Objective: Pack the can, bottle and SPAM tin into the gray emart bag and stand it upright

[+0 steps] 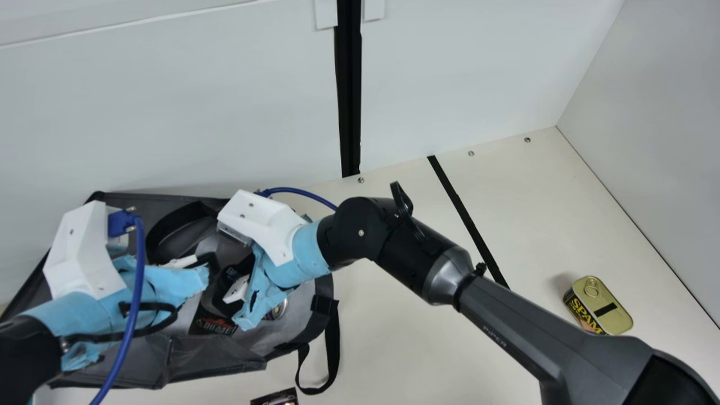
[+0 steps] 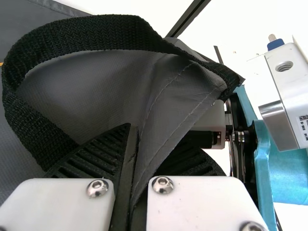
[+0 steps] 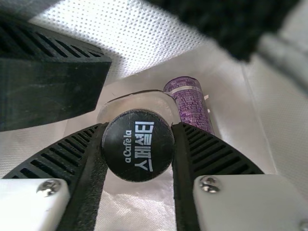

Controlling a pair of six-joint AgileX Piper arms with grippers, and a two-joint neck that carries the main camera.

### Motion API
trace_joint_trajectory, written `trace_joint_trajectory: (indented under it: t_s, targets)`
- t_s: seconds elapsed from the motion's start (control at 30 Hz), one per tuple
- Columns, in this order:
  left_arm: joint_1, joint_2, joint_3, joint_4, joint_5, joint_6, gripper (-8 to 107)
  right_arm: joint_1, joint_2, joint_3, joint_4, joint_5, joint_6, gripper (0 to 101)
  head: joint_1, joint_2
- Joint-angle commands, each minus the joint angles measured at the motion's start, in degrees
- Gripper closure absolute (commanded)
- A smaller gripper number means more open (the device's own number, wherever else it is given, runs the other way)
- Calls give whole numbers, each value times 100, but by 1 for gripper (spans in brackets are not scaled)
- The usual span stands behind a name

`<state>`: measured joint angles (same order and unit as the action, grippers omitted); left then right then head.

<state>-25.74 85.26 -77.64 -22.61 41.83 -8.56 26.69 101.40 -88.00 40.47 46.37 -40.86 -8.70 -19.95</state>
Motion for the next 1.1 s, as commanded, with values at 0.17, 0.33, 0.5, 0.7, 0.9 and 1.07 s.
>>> trace_joint_trajectory:
  t_s: [0.17,0.33,0.5,0.7,0.9,1.07]
  targets:
    - [0,0,0,0,0,0,107,-3,-5,-9,-31,29,-3,28,-130,-5]
    - [0,0,0,0,0,0,107,-20,-34,-1,-66,50,3,11,-130,-5]
    - [0,0,0,0,0,0,107,-61,-100,34,-103,73,11,6,-130,-5]
    - [0,0,0,0,0,0,107,-140,-236,117,-156,105,15,6,-130,-5]
    - [0,0,0,0,0,0,107,-222,-428,234,-226,143,42,6,-130,-5]
    - [0,0,0,0,0,0,107,-292,-609,341,-296,169,89,6,-130,-5]
